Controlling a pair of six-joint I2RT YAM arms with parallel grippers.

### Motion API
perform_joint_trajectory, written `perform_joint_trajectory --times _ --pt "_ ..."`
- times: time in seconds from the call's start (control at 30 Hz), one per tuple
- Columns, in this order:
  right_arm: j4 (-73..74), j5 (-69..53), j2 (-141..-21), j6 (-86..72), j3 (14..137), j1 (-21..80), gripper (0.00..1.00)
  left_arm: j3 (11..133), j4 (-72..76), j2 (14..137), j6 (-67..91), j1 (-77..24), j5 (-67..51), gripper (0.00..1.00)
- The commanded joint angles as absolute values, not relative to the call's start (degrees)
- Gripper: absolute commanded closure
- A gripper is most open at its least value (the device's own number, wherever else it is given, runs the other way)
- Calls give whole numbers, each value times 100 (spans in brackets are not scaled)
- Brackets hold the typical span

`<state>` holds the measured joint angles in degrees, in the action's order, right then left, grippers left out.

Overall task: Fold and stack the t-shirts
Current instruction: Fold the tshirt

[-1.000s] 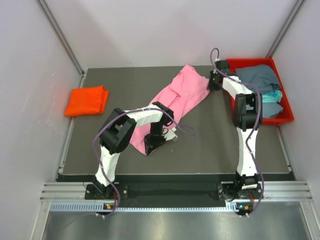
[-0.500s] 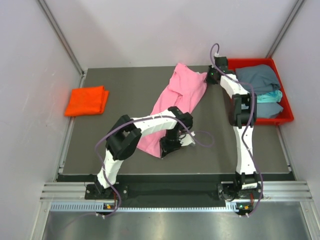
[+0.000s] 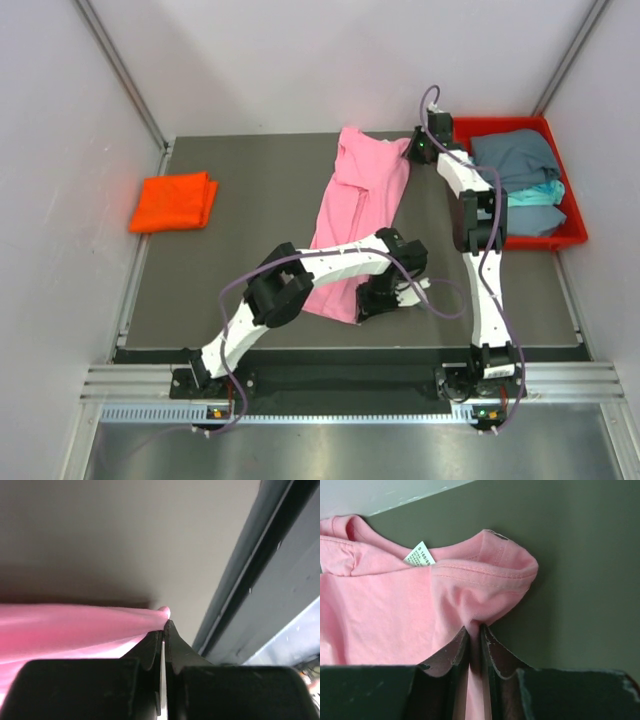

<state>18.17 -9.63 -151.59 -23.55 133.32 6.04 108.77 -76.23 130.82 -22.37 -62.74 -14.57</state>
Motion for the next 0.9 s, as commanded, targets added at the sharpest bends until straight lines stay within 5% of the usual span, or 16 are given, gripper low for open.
perform_joint_trajectory --times 0.0,0.5,0.63,0.67,0.87 --pt "1266 -1081 -15196 -2540 13702 650 86 11469 -7822 13236 -2232 -6363 -1591 100" --pt "932 -1353 -15293 -2716 13852 668 88 12261 -7673 13720 -2154 -6548 -1450 96" --pt "870 -1441 -15249 -2593 13843 659 69 12278 -7585 13650 -2083 -6600 -1178 73" --pt "914 -1450 -15206 -2549 13825 668 53 12296 -7602 13606 -2083 -6609 -1108 64" --pt "1221 -1783 -14415 -2461 13150 422 28 12191 -7524 13089 -2092 -6609 -730 53"
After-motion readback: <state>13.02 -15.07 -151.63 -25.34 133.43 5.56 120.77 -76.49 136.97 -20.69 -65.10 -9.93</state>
